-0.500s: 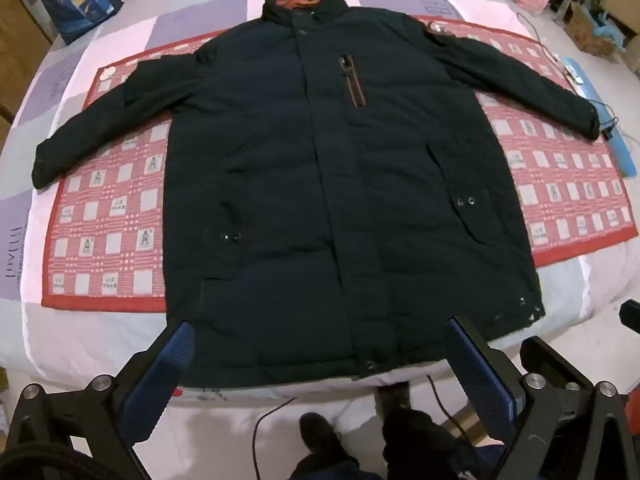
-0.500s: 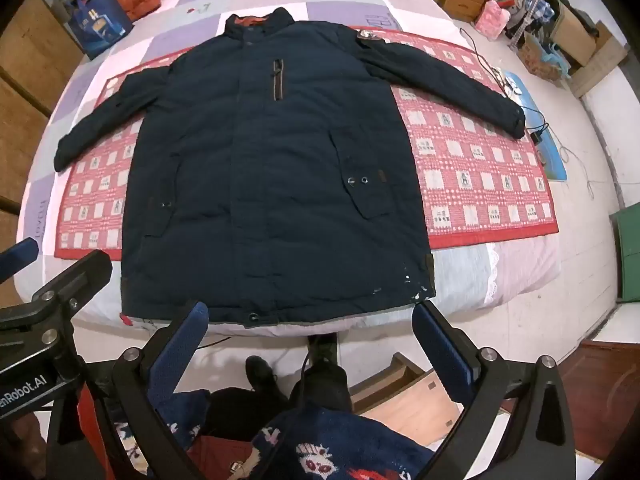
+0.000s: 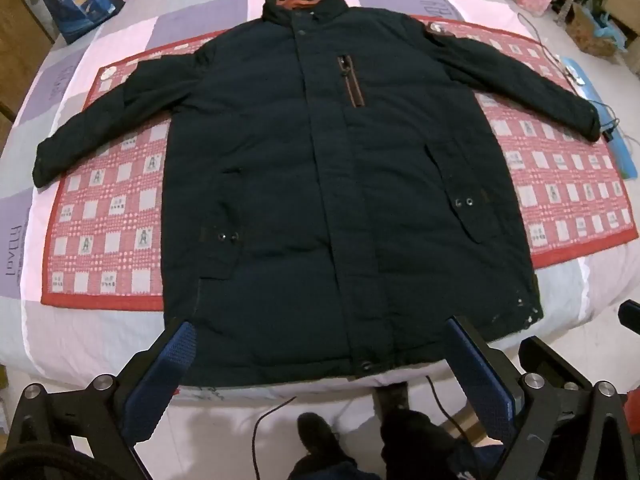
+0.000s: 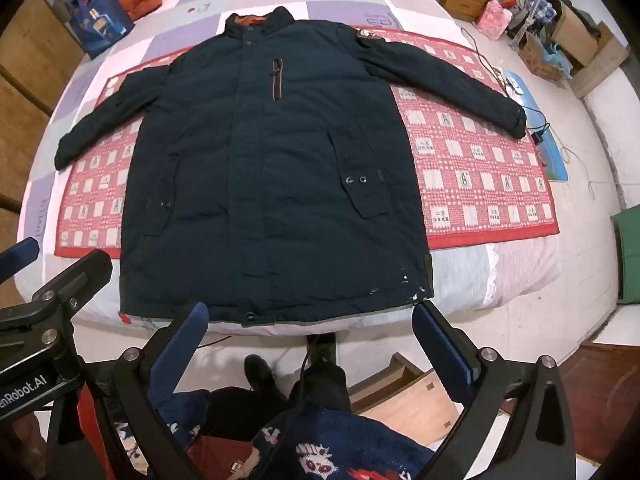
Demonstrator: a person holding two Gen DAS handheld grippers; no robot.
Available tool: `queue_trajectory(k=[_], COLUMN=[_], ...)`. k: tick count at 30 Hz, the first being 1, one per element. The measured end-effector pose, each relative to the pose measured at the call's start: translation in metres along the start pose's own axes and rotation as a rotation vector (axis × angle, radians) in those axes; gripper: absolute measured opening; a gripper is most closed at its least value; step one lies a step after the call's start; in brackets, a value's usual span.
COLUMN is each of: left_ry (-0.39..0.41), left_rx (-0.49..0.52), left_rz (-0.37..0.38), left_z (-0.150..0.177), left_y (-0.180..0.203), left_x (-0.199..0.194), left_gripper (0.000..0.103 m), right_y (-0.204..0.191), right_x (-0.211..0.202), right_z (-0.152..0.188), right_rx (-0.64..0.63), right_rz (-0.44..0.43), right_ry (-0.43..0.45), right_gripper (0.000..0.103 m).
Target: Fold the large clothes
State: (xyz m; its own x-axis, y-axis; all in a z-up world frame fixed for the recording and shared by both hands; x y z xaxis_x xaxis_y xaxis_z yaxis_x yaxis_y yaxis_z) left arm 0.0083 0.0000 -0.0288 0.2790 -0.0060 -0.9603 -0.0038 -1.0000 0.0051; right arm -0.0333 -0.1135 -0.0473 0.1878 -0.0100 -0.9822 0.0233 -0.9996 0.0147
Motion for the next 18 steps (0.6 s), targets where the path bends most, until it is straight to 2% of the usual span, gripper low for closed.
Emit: queue_trajectory(k=[18], left_ry=[0.000], left_rx=[0.000], left_rz=[-0.004], left_z=[0.0000], left_y=[-0.0003], left_x=[0.0004], left_gripper=[0.101], right_y=[0.0079], right_x=[0.0003], right_z=[0.0034], right_rx=[0.002], right_rz=[-0.006], right_ry=[-0.004], right_gripper=[0.103])
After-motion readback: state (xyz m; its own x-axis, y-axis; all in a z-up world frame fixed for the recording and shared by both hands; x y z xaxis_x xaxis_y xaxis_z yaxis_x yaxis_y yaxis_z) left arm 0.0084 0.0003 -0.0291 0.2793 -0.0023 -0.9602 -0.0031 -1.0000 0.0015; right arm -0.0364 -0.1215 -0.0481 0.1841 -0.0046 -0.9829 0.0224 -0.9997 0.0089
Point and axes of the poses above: each gripper's, at about its wrist camera, not at the fingertips, and x roughly the way its jaws point, y to its right, z to its underside, the point moved 3 cm from there along x, roughly the way its jaws point, and after that the axes turned 4 degrees about -x, right-handed, at the moved point
